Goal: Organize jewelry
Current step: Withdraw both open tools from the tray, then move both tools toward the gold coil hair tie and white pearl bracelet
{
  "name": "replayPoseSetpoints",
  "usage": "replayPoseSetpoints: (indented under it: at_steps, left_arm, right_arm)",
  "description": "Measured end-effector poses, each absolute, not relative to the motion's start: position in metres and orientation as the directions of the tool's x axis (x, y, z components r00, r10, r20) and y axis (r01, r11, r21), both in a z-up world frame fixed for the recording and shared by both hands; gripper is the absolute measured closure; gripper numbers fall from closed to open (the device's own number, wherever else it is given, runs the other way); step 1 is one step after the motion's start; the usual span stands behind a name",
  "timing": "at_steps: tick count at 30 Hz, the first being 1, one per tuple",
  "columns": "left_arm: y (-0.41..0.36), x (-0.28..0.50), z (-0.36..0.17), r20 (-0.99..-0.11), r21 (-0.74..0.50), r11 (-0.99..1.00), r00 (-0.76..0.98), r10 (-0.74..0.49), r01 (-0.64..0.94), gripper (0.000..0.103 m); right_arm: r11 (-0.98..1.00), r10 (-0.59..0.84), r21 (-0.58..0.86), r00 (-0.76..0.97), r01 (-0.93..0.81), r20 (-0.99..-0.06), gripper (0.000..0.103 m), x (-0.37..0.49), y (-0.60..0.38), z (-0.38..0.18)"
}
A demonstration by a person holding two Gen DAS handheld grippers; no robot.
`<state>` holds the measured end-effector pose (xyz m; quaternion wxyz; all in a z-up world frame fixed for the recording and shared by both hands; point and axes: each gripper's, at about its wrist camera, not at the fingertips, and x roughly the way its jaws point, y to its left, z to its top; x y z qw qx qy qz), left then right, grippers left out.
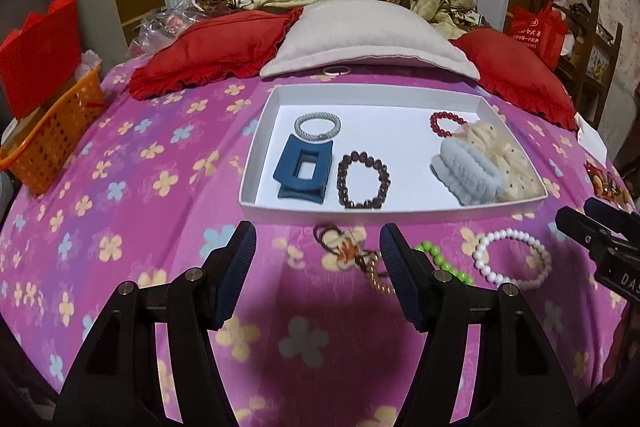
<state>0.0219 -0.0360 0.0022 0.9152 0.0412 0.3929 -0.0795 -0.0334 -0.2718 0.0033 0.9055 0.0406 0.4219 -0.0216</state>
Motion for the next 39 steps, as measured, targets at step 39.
replayPoseSetpoints:
  at_steps: [39]
  left_arm:
    - [-0.012,-0.004,-0.021,-0.789,-0.124,0.976,0.580,-0.206,0.178,0.039]
  right_arm:
    - [1.000,-0.010,0.008,0.612,0.027,-0.791,0.032,-0.066,-0.262,-0.001]
